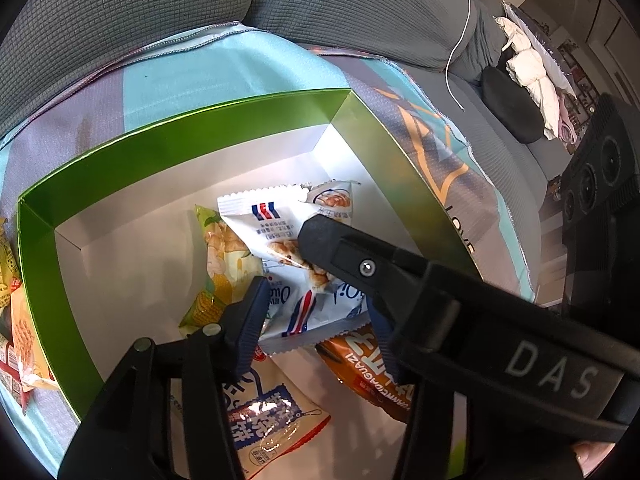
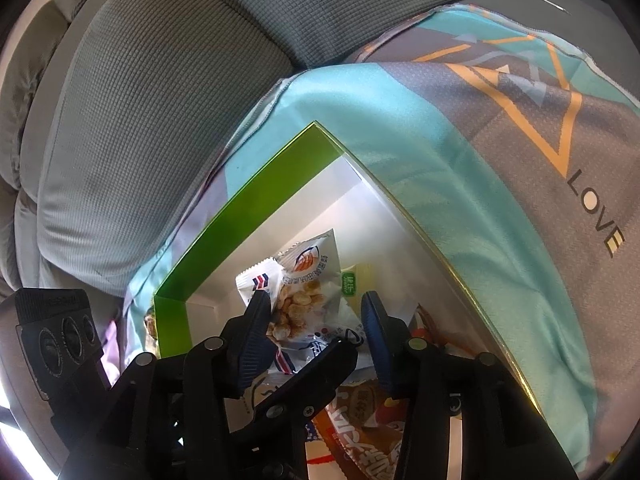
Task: Organize snacks
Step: 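Open the right gripper to release the peanut packet in the box, then move the right tool back over the snack pile toward the red-white packet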
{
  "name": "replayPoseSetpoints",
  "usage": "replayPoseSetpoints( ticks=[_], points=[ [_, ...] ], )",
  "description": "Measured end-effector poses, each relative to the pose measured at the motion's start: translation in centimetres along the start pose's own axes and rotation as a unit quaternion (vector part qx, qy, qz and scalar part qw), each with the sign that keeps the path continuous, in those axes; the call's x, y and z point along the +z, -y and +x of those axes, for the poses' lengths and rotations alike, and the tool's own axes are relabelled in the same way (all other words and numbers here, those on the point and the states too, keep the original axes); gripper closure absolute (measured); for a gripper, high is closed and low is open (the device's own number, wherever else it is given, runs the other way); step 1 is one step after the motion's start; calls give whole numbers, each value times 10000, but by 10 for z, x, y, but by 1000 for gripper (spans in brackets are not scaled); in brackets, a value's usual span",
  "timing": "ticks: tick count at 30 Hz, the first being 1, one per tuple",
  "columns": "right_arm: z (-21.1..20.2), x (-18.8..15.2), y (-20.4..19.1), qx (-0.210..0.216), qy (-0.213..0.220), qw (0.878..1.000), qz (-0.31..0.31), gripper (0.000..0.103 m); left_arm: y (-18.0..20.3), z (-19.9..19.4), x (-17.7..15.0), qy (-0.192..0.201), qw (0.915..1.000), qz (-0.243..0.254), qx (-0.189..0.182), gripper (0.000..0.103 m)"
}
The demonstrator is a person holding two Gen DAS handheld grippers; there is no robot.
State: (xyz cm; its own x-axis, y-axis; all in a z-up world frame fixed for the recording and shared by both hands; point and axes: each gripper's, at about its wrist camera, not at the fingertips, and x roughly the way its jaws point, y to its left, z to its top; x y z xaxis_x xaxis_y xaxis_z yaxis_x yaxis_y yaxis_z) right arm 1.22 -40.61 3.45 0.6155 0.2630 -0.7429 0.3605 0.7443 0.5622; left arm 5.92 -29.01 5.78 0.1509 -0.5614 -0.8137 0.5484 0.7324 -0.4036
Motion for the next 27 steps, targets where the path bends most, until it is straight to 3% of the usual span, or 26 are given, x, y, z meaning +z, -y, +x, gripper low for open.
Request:
replayPoseSetpoints(
  ticks=[10,17,25,27],
  points=[
    [-4,-1,1,1,-32,10000,19,53,2,-4,-2,95,9999,-29,25,51],
    [-13,-3,-5,-221,130,9996,-96,53,5,-12,-2,219,9996,52,185,48],
    [-30,-5,-9,-257,406,9986,-209,28,14,-28,1,439,9982,269,305,34],
    [-35,-5,-10,-246,493,9982,-239,27,15,-31,1,472,9978,295,359,28]
  ],
)
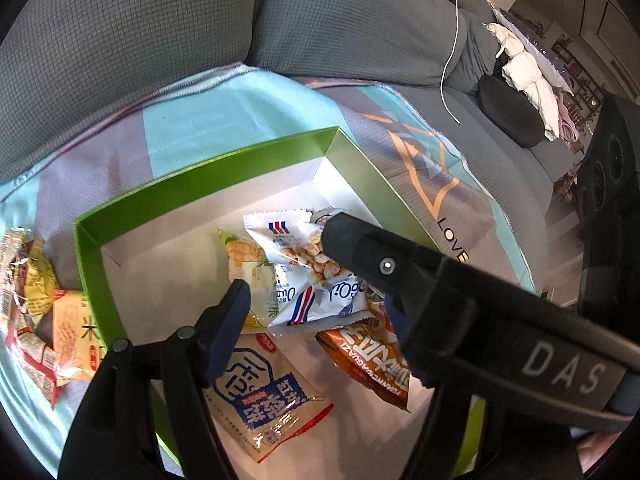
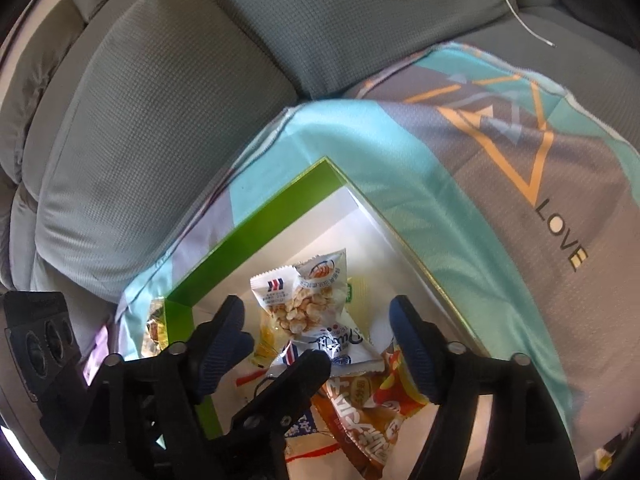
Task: Organize snacks
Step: 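Move the right tool back over the snack pile toward the red-white packet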
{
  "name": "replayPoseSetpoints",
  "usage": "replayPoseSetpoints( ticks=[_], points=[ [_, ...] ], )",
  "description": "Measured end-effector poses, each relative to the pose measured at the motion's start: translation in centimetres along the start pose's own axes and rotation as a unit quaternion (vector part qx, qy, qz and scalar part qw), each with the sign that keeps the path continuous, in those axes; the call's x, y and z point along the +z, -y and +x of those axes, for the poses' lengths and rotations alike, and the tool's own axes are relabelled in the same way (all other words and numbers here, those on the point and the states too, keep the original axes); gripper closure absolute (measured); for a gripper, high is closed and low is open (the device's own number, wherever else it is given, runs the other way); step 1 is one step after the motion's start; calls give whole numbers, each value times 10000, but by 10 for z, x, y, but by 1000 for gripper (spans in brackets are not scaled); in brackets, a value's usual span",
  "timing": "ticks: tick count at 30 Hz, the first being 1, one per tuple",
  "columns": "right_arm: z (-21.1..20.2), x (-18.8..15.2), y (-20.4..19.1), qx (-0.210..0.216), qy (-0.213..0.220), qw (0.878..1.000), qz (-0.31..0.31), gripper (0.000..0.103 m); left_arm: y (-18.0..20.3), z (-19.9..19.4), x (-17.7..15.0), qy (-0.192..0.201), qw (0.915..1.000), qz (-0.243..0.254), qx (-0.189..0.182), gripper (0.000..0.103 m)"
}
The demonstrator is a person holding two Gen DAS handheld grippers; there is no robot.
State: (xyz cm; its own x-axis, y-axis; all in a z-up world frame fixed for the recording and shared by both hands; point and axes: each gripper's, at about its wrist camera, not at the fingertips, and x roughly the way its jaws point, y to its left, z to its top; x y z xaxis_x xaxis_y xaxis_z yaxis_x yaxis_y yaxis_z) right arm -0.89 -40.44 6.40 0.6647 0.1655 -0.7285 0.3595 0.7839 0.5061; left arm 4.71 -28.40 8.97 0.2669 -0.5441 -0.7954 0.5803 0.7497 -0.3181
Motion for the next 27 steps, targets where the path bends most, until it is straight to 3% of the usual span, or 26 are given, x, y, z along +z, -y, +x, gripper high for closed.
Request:
replayPoseSetpoints(
  ticks=[3,8,12,20,22,24,27],
  points=[
    [-7,0,-2,64,81,9999,8,27,1,-10,-1,158,9998,60,113,24],
    [-19,-1,-10,75,234,9997,-95,26,1,-30,-4,295,9996,35,-1,23],
    [-34,-3,-19,111,467,9986,-217,15,2,-46,-7,453,9990,-7,33,13],
    [-61,-8,-39,-63,834,9949,-562,15,-4,-73,-16,605,9980,-171,-89,11],
    [-65,-9,-43,-98,880,9940,-638,15,-11,-83,-19,663,9974,-284,-51,9],
    [-66,-11,-46,-137,910,9934,-687,15,-20,-91,-22,746,9965,-378,55,1],
    [-69,-14,-53,-155,942,9923,-786,15,-38,-110,-31,924,9937,-593,233,1]
  ],
)
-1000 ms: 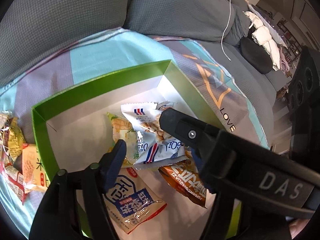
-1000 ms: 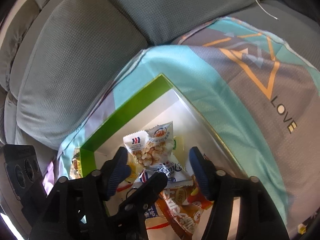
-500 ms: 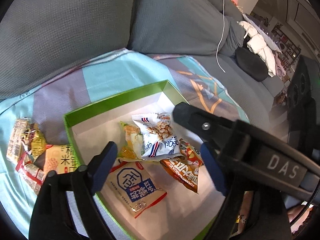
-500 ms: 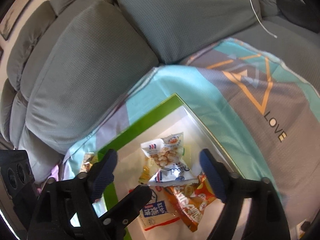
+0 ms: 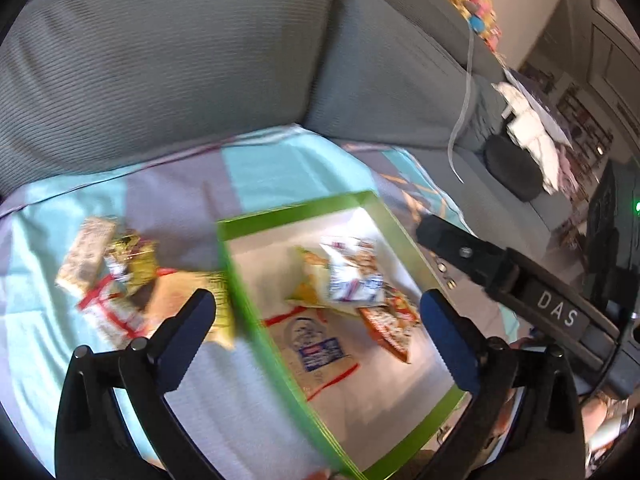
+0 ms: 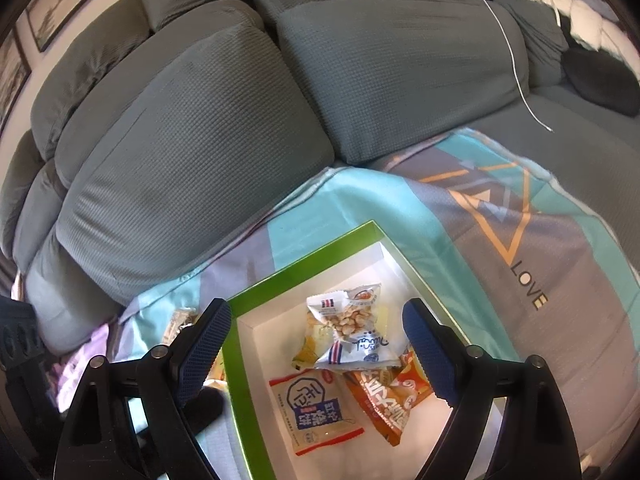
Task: Organize snacks
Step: 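Move the right tool back over the snack pile toward the red-white packet, then close the right gripper on the red-and-white packet and lift it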
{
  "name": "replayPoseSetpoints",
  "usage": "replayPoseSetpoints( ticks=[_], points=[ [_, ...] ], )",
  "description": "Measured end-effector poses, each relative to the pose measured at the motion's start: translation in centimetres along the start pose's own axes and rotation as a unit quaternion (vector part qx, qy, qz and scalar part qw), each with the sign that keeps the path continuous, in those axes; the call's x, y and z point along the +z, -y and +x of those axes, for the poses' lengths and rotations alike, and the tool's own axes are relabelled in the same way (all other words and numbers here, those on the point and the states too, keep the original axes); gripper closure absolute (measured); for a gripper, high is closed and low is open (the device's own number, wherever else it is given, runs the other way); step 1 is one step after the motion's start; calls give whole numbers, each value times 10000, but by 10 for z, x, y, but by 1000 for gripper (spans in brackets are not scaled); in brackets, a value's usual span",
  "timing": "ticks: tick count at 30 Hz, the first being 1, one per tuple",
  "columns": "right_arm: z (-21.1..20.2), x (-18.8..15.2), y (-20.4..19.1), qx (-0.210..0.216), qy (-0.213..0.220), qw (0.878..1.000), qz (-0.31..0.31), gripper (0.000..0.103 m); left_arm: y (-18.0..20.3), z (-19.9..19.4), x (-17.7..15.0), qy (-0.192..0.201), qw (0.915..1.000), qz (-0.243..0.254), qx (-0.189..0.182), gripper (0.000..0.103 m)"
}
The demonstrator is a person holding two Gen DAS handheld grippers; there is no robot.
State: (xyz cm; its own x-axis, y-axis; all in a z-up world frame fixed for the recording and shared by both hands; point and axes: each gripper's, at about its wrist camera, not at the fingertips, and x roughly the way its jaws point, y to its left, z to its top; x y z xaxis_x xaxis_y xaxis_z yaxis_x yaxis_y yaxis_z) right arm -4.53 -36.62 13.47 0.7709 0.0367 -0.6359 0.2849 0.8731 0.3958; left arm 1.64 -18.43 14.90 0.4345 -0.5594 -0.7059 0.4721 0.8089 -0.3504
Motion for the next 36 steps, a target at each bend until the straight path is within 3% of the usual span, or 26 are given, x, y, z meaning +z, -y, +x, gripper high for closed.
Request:
replayPoseSetpoints(
  ticks=[5,8,11,15,20,24,26,28,31,33,36],
  points=[
    [-4,-3,-14,-54,42,9998,-186,15,-35,-32,-8,207,9989,-241,339,1],
    [-7,-6,-23,-19,82,9996,-287,15,-60,-53,-18,442,9956,-335,754,1],
    [-8,-9,-35,34,104,9991,-406,15,-102,-67,-32,677,9898,-860,915,1],
    [0,-17,-62,302,-55,9969,-721,15,-149,-62,-45,619,9810,-1585,933,1],
    [30,-32,-110,1061,-591,9855,-1186,15,-185,-37,-53,380,9733,-2054,955,2],
    [72,-48,-155,1599,-1316,9664,-1521,15,-196,-14,-55,129,9705,-2201,977,6],
    [93,-55,-173,1745,-1646,9570,-1634,16,-201,-6,-55,83,9692,-2164,1174,9],
    [115,-60,-189,1752,-1950,9494,-1729,28,-204,4,-54,4,9683,-2137,1292,12],
    [142,-67,-206,1510,-2253,9435,-1904,39,-212,14,-56,-104,9666,-2353,1013,19],
    [158,-71,-213,1353,-2360,9403,-2045,45,-218,22,-57,-185,9639,-2536,796,25],
    [177,-82,-211,1237,-2592,9353,-2066,50,-218,29,-57,-247,9615,-2614,813,31]
  ],
)
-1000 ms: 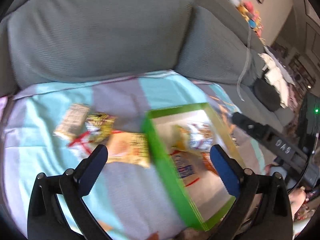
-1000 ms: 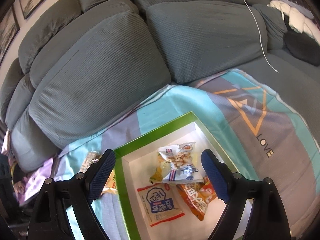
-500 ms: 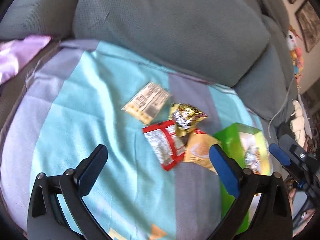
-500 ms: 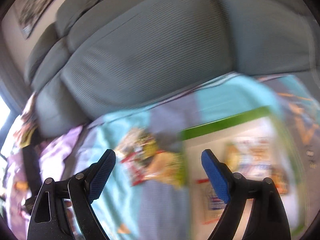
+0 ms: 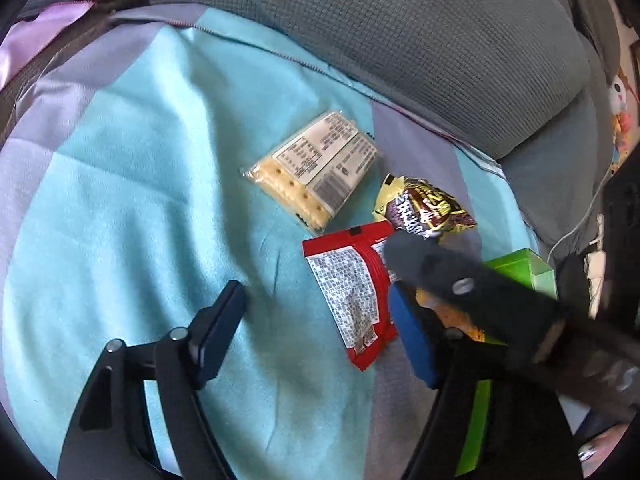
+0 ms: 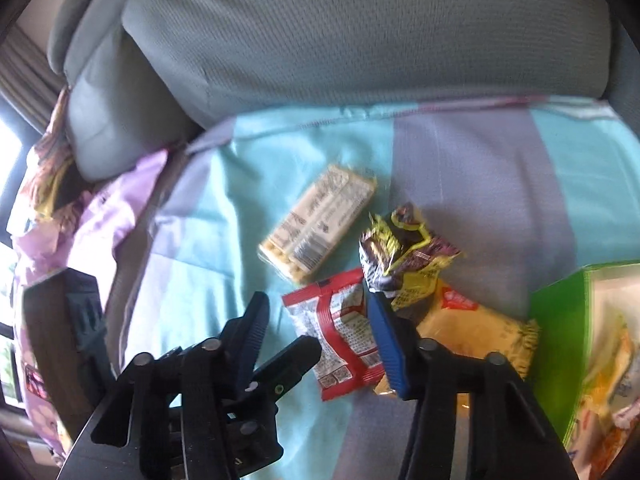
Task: Organize snacks
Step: 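Close the right gripper on the red-and-white packet and lift it, then carry the red-and-white packet with the right gripper into the green box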
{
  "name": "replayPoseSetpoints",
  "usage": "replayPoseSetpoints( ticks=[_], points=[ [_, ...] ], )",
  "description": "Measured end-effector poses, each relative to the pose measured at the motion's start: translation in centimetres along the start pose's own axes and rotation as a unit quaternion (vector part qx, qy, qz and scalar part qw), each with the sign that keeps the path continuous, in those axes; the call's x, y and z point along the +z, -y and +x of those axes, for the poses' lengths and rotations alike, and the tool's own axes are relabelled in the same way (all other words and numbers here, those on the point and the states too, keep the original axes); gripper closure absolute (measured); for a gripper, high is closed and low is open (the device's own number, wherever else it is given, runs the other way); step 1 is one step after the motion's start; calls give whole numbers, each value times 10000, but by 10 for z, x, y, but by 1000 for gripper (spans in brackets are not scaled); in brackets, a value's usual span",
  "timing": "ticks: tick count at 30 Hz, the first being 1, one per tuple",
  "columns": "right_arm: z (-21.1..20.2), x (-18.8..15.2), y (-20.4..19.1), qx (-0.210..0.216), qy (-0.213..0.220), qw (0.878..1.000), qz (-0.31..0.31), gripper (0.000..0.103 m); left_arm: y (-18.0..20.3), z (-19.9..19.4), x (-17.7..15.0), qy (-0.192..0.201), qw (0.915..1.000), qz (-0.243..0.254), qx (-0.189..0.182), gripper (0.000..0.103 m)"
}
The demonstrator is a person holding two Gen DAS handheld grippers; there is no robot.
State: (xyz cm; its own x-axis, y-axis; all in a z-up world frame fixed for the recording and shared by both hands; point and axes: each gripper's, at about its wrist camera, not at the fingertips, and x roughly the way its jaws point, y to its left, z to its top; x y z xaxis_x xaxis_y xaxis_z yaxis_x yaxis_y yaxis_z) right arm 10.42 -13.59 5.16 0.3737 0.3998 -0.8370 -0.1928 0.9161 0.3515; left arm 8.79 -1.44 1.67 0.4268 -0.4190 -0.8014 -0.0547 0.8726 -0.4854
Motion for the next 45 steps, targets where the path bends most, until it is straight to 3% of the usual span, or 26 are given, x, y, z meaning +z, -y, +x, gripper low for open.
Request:
replayPoseSetpoints(
  ticks=[16,17,18,19,26,38,45],
  points=[
    [31,-7,13,-13,-461,9986,241,50,19,12,-9,164,9961,744,435,33],
    [31,-8,12,-22,-448,9988,219,50,19,12,-8,173,9960,764,422,38],
    [32,-8,11,26,-449,9987,219,50,19,11,-9,159,9961,805,313,53],
    [33,-9,11,81,-452,9987,223,50,20,12,-10,56,9969,782,108,58],
    [31,-11,10,202,-352,9989,245,52,25,8,-12,104,9965,807,179,59],
    [4,-16,-2,563,53,9981,242,53,41,-29,-20,711,9904,1128,354,59],
    [-21,-22,-9,602,417,9971,188,53,50,-53,-28,1032,9859,1298,221,59]
  ],
)
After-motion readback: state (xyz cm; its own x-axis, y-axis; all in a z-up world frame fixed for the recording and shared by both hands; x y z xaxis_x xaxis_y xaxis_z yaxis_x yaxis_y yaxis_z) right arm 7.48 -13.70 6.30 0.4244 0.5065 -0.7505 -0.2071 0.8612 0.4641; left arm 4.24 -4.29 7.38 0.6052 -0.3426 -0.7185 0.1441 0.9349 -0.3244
